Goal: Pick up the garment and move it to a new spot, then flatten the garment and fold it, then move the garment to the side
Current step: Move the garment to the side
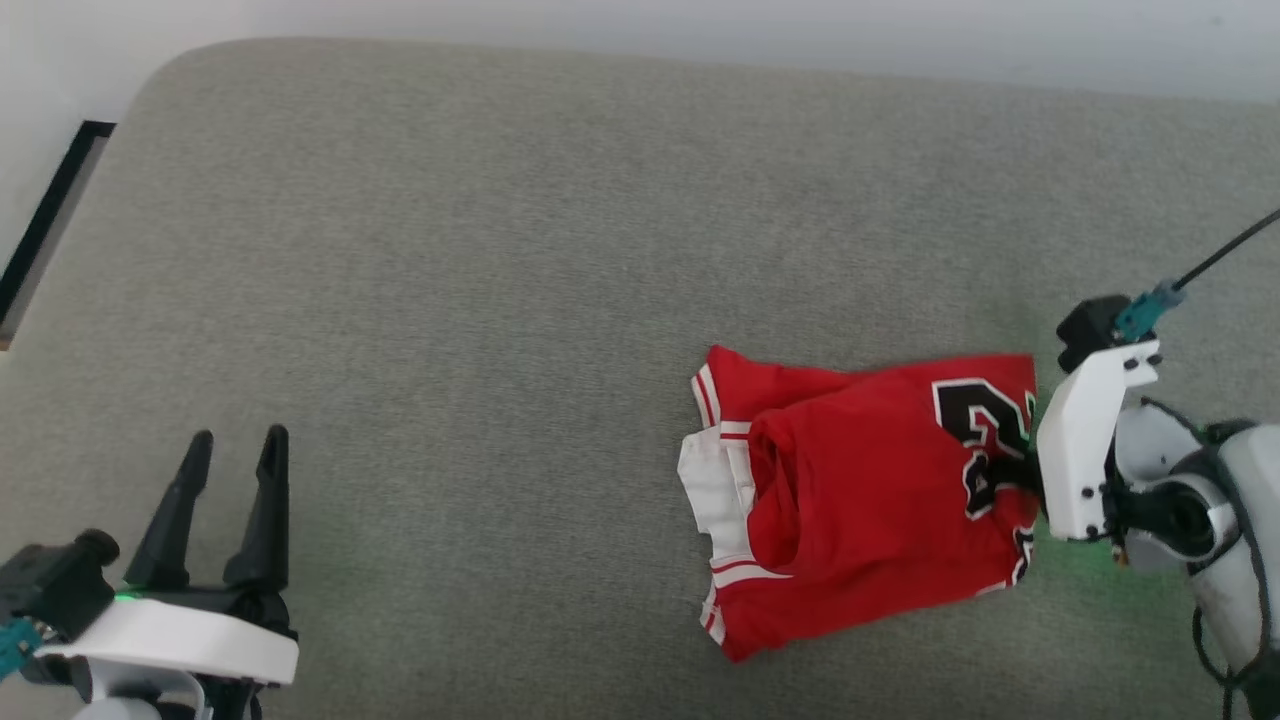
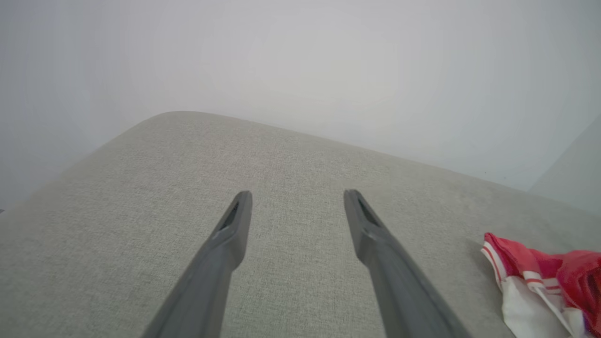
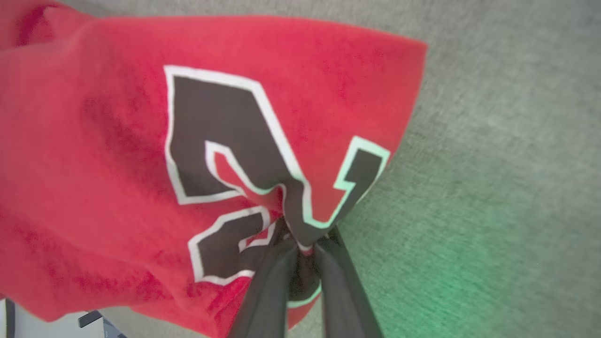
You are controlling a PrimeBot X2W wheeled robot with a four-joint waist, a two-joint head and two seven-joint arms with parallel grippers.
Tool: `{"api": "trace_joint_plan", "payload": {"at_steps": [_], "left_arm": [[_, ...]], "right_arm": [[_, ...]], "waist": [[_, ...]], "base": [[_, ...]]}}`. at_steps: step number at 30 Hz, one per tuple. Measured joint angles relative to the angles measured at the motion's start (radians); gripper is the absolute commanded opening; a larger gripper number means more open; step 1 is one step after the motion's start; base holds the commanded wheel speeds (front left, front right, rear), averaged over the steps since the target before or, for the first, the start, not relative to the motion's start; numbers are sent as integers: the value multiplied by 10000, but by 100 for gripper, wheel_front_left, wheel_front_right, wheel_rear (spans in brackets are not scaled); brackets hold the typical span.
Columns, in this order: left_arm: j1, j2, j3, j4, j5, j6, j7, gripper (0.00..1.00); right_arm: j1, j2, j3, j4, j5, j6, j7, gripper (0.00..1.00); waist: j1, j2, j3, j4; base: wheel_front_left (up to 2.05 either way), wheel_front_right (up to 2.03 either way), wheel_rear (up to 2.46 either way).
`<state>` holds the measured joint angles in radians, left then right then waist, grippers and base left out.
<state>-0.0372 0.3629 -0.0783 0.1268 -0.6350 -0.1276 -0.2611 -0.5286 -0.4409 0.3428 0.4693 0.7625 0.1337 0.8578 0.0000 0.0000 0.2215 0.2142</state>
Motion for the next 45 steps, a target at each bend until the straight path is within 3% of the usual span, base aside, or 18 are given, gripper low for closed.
{"api": "trace_joint_plan", "payload": {"at_steps": [11, 19, 33, 45], "left_arm": [[-1046, 418, -575, -213, -153, -2, 0, 100], [-2012, 742, -1417, -222, -50, 0, 0, 100], [-3834, 1030, -2964, -242, -48, 0, -2, 100], [-5181, 1223, -4029, -326, -217, -2, -2, 100]], "right_arm": [[-614, -920, -671, -1377, -723, -17, -174, 0], [-1313, -1323, -1172, -1406, -1360, -19, -895, 0], [-2633, -2038, -1283, -224, -2715, -17, -2727, 0], [-4017, -2401, -1812, 1772, -4631, -17, -4429, 0]], "waist": [[0, 0, 444, -1107], [0, 0, 705, -2053], [0, 0, 1301, -3356], [0, 0, 2265, -3705]], "base": [[0, 0, 0], [0, 0, 0], [0, 0, 0], [0, 0, 0]]}}
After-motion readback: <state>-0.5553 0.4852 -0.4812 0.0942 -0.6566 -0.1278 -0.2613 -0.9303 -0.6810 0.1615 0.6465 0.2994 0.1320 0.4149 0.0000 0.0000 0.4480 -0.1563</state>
